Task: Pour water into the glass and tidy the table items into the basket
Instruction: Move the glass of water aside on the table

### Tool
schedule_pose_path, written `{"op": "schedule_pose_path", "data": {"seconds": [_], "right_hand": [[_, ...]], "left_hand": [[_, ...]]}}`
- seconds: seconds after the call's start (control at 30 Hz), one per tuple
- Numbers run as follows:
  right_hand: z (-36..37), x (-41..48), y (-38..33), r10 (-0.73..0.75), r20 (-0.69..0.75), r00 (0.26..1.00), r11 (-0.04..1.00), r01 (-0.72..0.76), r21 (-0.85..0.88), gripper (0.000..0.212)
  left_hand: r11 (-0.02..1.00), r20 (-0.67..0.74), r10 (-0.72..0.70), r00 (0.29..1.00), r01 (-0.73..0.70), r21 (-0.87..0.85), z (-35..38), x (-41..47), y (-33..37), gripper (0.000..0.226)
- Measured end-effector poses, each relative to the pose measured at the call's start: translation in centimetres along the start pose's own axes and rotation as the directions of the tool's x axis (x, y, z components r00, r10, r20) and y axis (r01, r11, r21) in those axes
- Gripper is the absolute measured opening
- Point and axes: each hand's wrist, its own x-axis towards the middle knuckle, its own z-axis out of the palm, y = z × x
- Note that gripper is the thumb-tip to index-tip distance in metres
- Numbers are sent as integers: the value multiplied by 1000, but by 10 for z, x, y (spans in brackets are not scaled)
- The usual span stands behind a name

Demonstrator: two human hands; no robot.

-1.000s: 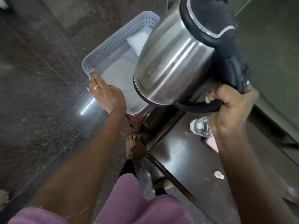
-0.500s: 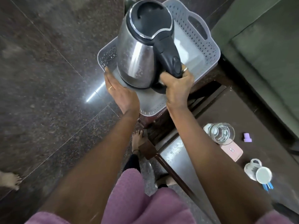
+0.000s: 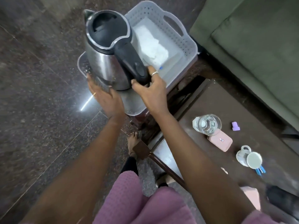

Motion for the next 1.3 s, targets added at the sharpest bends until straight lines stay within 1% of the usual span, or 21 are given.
{"op": "schedule_pose_path", "data": {"seconds": [0.07,0.1,0.13,0.17,0.23,0.27,0.3,0.33,0.37,0.4,0.43,0.5,0.57,0.63,0.7,0.8,0.9,1.03,1.13,1.2,1.3], "right_hand": [[-18,-13,11,-100,-15,995,991,98,-88,36],[-29,-22,21,-131,-53,990,983,123,-133,38],[-40,-30,33,-129,-106,986,978,109,-176,37],[-54,-39,47,-100,-186,978,974,58,-219,35],[-85,-56,78,5,-356,935,944,-122,-307,35],[-100,-61,93,60,-414,908,898,-230,-375,41],[-114,-65,106,112,-440,891,816,-335,-471,51],[-127,-68,118,177,-451,875,709,-432,-558,64],[-139,-70,128,249,-453,856,612,-502,-611,79],[-149,-71,136,311,-444,840,549,-540,-638,91],[-157,-72,143,361,-421,832,525,-555,-646,101],[-168,-69,154,448,-346,825,538,-557,-632,113],[-176,-66,162,496,-277,823,573,-550,-608,110],[-180,-63,168,493,-231,839,603,-520,-605,98],[-183,-62,171,474,-215,854,619,-496,-609,89],[-182,-60,169,451,-203,869,643,-474,-601,87],[-195,-67,169,434,-192,880,674,-458,-580,88],[-222,-80,157,408,-211,888,716,-454,-530,90],[-256,-89,142,387,-246,889,736,-458,-498,89],[-286,-97,136,381,-278,882,733,-471,-491,89],[-332,-108,138,390,-337,857,707,-513,-486,87]], "left_hand": [[999,40,46,998,-45,-20,-2,-13,-11,61],[999,47,30,998,-29,-37,-3,-24,-16,61],[998,31,-12,999,14,-53,-4,-34,-21,59],[995,2,-70,998,70,-64,-4,-47,-25,57],[979,-60,-192,979,188,-79,-1,-75,-30,53],[968,-69,-242,968,236,-79,2,-91,-32,51],[960,-68,-274,959,270,-69,5,-105,-34,50],[956,-54,-292,955,289,-53,10,-121,-34,50],[952,-32,-305,952,304,-35,15,-137,-34,49],[948,-3,-319,948,319,-18,22,-152,-33,49],[943,32,-332,943,332,-1,27,-165,-31,48],[939,112,-343,933,343,18,38,-185,-24,47],[942,199,-332,922,336,15,49,-199,-18,48],[948,288,-312,905,316,34,58,-209,-13,49],[963,372,-265,889,266,51,68,-220,-8,50],[969,482,-235,844,241,50,78,-230,0,48],[987,577,-149,803,158,35,88,-247,13,45],[1000,721,3,693,18,-22,102,-270,29,47],[997,765,69,640,-10,-82,118,-292,44,46],[993,787,118,606,-62,-100,130,-311,56,46],[985,844,173,508,-109,-137,146,-342,75,47]]}}
